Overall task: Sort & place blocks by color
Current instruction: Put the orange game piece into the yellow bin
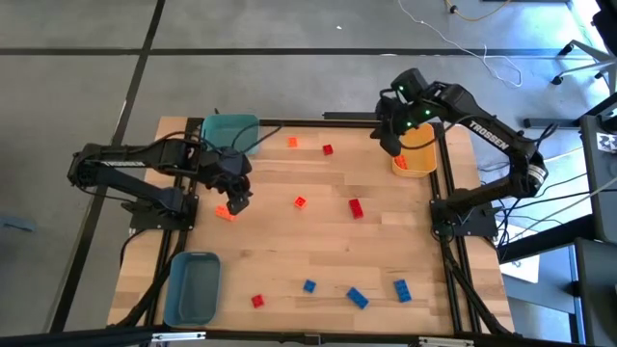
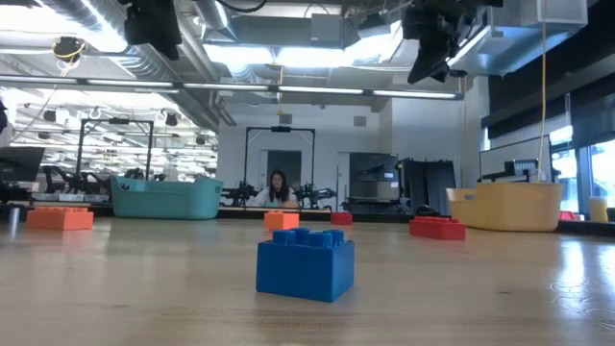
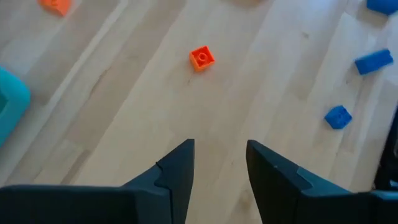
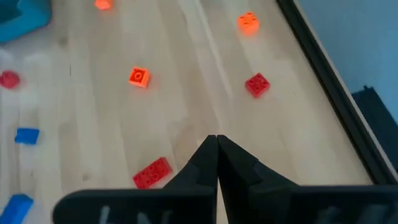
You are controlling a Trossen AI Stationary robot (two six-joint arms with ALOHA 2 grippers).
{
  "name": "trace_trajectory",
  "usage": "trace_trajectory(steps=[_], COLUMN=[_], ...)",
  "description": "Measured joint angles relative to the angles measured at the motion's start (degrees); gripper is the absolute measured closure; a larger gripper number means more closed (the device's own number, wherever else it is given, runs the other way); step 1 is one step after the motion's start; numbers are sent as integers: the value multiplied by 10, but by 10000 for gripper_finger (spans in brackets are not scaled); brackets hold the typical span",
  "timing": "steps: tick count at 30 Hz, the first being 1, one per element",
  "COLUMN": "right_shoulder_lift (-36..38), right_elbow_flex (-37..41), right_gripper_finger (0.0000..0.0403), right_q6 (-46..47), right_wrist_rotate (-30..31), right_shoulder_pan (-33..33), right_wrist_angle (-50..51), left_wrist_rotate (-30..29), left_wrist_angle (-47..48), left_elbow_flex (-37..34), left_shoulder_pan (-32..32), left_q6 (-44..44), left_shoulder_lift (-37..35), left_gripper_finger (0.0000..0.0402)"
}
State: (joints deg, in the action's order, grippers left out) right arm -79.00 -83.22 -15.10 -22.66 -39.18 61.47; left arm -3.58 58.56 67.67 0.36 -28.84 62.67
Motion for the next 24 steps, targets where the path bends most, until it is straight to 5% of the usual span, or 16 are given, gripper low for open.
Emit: trace_trajectory(steps=[7, 16, 24], right_shoulder_lift=[0, -10, -30], right_elbow_flex=[0, 0, 0], right_gripper_finger=[396, 397, 355], right_q6=[-93, -104, 27], right_wrist_rotate=[-54, 74, 117], right_shoulder_pan=[66, 213, 249], right_wrist_angle=[-4, -57, -160], left_wrist_rotate=[18, 11, 11], left_wrist_angle=[0, 1, 1], left_elbow_flex=[0, 0, 0], left_shoulder_pan=[-26, -62, -83], left_q6=[39, 39, 8], left_shoulder_lift=[0, 0, 0], left_gripper_finger=[262, 262, 262])
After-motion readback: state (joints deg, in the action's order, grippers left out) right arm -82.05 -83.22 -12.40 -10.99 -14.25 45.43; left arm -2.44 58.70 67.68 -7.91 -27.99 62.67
